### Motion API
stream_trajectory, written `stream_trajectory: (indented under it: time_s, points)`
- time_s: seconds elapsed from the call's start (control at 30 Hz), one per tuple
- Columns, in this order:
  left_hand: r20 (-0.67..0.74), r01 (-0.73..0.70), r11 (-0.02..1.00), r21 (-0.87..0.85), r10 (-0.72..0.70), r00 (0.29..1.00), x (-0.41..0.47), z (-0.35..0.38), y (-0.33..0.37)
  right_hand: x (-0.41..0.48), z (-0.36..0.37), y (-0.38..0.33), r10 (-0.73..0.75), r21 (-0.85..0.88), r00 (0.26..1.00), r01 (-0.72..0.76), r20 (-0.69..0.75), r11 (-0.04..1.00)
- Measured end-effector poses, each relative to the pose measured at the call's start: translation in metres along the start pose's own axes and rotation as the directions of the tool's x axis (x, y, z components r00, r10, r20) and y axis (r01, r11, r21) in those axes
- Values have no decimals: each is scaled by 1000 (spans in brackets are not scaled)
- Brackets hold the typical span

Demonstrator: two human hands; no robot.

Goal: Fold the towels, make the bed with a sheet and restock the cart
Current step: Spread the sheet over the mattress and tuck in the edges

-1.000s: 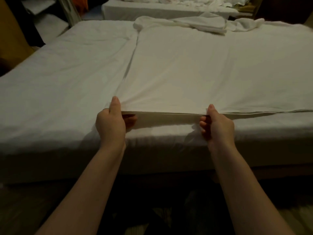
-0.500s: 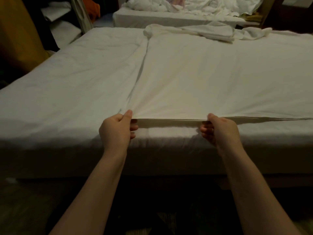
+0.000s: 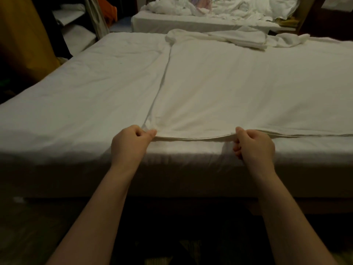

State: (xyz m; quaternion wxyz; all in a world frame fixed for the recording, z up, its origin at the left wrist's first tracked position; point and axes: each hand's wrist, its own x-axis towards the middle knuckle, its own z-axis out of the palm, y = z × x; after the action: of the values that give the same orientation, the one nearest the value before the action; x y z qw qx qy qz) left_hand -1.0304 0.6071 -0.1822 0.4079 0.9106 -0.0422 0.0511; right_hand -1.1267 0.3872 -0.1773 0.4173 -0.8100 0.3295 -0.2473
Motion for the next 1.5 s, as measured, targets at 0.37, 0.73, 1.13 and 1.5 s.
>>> stream_trajectory:
  time_s: [0.37, 0.73, 1.13, 1.5]
  points:
    - [180, 50, 995, -83, -34, 983, 27, -9, 11, -7, 32, 7, -597, -441, 785, 599, 161, 668]
    - [276, 162, 964, -212, -100, 956, 23, -12, 5, -2, 39, 2, -731, -411, 638, 749, 240, 519]
    - [280, -60, 923, 380, -53, 958, 24, -21, 7, 2, 37, 15, -784, -289, 596, 792, 174, 538]
    - [336, -545, 691, 475, 430, 838, 18, 52, 47, 38, 18, 8, -355, -540, 902, 431, 245, 723]
